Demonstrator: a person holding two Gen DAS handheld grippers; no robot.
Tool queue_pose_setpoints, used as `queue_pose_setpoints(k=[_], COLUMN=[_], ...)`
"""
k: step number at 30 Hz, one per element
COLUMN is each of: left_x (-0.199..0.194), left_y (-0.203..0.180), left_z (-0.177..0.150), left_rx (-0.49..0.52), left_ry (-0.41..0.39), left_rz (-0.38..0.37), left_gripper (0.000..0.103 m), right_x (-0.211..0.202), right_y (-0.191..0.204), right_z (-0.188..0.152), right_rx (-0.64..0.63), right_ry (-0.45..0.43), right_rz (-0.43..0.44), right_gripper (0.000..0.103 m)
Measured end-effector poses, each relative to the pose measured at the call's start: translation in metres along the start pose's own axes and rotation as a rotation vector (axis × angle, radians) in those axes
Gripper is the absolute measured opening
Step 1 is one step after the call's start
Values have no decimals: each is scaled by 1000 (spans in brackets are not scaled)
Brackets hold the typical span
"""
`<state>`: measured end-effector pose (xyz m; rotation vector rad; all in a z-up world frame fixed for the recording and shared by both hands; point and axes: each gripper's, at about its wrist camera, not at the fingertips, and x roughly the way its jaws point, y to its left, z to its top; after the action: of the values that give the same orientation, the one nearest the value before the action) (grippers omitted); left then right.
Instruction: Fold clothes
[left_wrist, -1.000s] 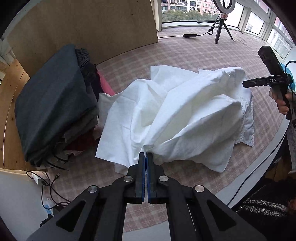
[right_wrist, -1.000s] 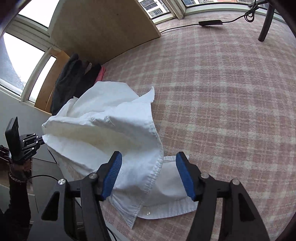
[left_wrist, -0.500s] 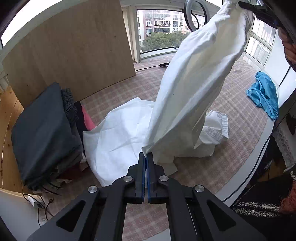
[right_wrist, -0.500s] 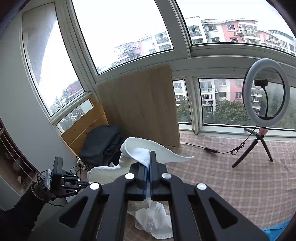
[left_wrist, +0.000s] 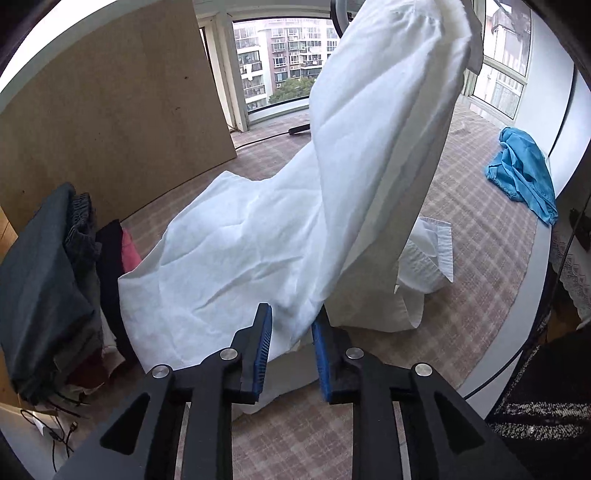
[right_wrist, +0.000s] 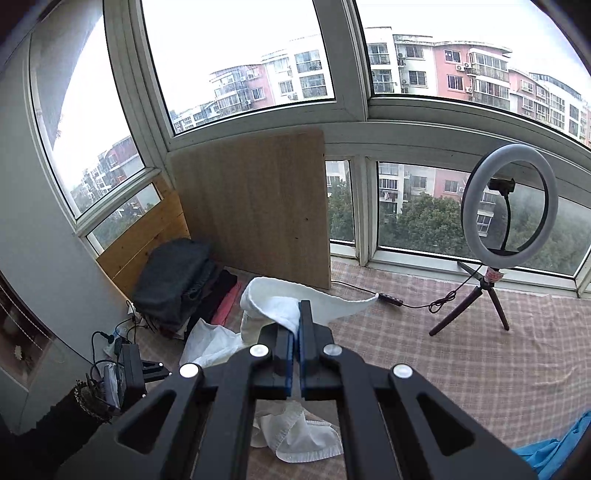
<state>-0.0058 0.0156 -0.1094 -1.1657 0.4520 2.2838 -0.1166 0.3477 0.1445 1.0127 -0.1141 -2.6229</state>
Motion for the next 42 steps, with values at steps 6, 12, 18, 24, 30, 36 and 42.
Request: queue_pose_setpoints(k=[6,12,18,24,30,36,42], left_x=[8,-30,-200,-255,-243,-259,-250], left_y=[4,22,58,41,2,-25,-37], left_z=[-8,21,104,139,135,130,128], left_rx=[-52,-79,-16,64,113,91,52], left_ry=[-35,-46,-301,-329,-286,-382,-273], left_rz=[-1,15,217,230,174,156,192], left_gripper=[2,0,0,0,0,0,0], right_x=[6,-6,-123,-167,-191,-204,-209], right_y=[7,1,18,54,65,66,47], right_z=[6,21,88,107,91,69,56], right_rx=[-16,6,0,-72,-26,-14,8], right_ry=[13,-27,-274,-311,-377,-386,-277], right_rz=[1,-53,-59,-212,-144,-113,-145], right_gripper=[2,2,2,2,2,2,1])
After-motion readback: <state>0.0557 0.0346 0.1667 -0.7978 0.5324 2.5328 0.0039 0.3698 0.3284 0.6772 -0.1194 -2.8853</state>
